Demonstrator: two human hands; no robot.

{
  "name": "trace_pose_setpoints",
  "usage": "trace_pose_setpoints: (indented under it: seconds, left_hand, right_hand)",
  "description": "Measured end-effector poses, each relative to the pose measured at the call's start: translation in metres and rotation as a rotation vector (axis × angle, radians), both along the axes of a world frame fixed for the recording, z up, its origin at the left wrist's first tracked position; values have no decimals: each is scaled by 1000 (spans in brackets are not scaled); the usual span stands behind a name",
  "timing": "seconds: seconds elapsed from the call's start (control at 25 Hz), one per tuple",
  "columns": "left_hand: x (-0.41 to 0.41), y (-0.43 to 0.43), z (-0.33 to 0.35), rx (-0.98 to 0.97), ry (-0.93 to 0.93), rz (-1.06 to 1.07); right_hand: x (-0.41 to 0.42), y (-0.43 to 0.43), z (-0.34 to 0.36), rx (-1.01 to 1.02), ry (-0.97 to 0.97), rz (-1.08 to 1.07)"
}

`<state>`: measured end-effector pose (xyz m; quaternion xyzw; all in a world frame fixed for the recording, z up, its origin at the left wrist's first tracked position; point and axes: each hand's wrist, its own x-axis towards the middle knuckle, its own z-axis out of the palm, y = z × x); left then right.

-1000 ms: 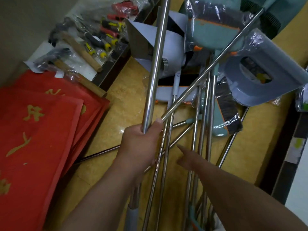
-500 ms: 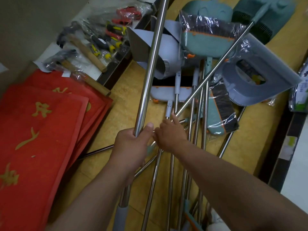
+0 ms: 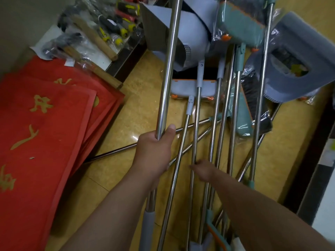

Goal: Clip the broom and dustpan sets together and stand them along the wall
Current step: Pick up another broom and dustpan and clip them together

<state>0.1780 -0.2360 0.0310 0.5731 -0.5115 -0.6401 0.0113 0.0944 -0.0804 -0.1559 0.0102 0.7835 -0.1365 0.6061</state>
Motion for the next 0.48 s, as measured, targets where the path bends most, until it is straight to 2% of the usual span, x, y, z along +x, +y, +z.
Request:
trace_pose_setpoints:
  seconds: [0.08,0.16,0.28,0.4,0.48]
  left_hand:
    - [-3,2,-10,2,1,6]
    - [-2,3,-16,4,-2,3]
    - [5,5,-16,5,-1,-8]
    - [14,5,-2,1,-17,-7]
    - [17,6,16,2,-17,-10]
  right_hand:
    - [20,-6,-7,-4,-56,-207]
    - [33,-8,-5,20,-79,-252]
    - [56,0,0,-102,-48,-449]
    - [84,0,27,-210,185,-721]
    - [96,-3,52,-195,359,-701]
